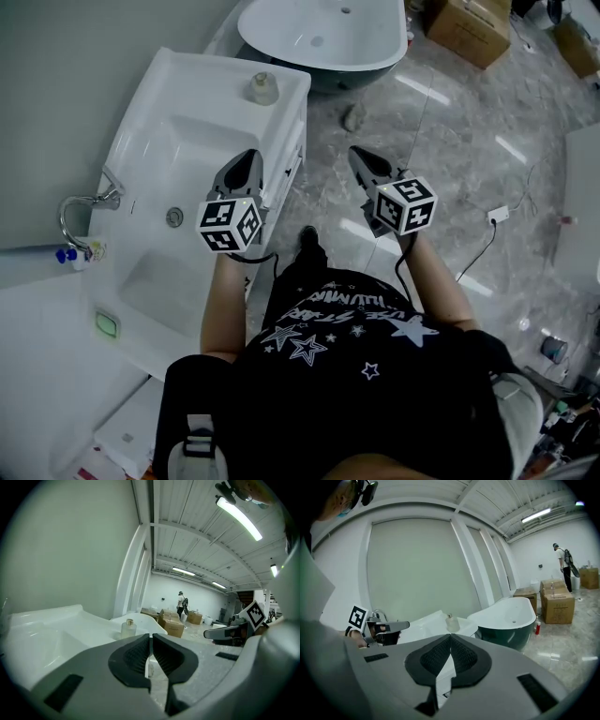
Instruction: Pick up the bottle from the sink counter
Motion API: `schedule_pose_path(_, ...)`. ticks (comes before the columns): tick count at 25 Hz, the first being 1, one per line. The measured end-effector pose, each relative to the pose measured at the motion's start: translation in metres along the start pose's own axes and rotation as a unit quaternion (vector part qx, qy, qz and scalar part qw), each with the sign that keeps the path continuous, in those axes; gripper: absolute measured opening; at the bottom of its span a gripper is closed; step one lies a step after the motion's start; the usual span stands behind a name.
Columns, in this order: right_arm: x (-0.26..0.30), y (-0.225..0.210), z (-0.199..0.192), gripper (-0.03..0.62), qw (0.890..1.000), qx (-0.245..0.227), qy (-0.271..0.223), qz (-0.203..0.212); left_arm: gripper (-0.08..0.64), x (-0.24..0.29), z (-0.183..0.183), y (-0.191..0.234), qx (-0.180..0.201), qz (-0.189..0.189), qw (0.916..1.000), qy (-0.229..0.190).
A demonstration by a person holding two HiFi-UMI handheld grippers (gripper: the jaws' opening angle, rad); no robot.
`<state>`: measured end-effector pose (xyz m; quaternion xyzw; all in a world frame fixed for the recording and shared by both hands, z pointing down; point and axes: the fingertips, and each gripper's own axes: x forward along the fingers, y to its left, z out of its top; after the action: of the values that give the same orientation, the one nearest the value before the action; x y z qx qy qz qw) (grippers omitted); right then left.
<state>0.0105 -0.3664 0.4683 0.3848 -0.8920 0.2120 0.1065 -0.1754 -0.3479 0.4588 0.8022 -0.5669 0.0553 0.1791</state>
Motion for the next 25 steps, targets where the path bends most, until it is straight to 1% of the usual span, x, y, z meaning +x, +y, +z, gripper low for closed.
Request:
schedule_pose_path(2,0.011,-0.004,0.005,0.006,1.0,0.0,0.003,-0.002,0.024,0.014,0.004,0.006,-0.002,-0.013,0.9999,0.002)
schedule_pose_path(5,0.027,-0.011,0.009,0.006,1.0,0.0,0.006,-0.007,0.145,0.035,0.005,0.016,-0.001,-0.031,0.9995,0.007)
schedule_pose_path(8,0.041,-0.017,0.009,0.006,1.0,0.005,0.011,-0.014,0.266,0.055,0.002,0.027,0.0,-0.037,0.9993,0.009)
schedule_pose_path(10,0.051,-0.021,0.009,0.006,1.0,0.009,0.016,-0.017,0.313,0.068,0.001,0.037,0.006,-0.031,0.9994,0.011)
schedule_pose_path(14,0.071,-0.026,0.009,0.006,0.999,0.01,0.025,-0.022,0.331,0.096,-0.003,0.058,0.035,-0.011,0.9989,0.03)
schedule_pose_path(19,0.091,-0.027,0.006,0.006,0.999,0.011,0.04,-0.026,0.337,0.128,-0.01,0.073,0.041,-0.015,0.9977,0.052)
schedule_pose_path(23,0.109,-0.026,0.003,0.006,0.998,0.006,0.054,-0.021,0.337,0.153,-0.016,0.084,0.041,-0.017,0.9968,0.066)
schedule_pose_path(25,0.118,-0.025,0.004,0.006,0.998,0.002,0.058,-0.02,0.337,0.164,-0.019,0.089,0.049,-0.017,0.9959,0.074)
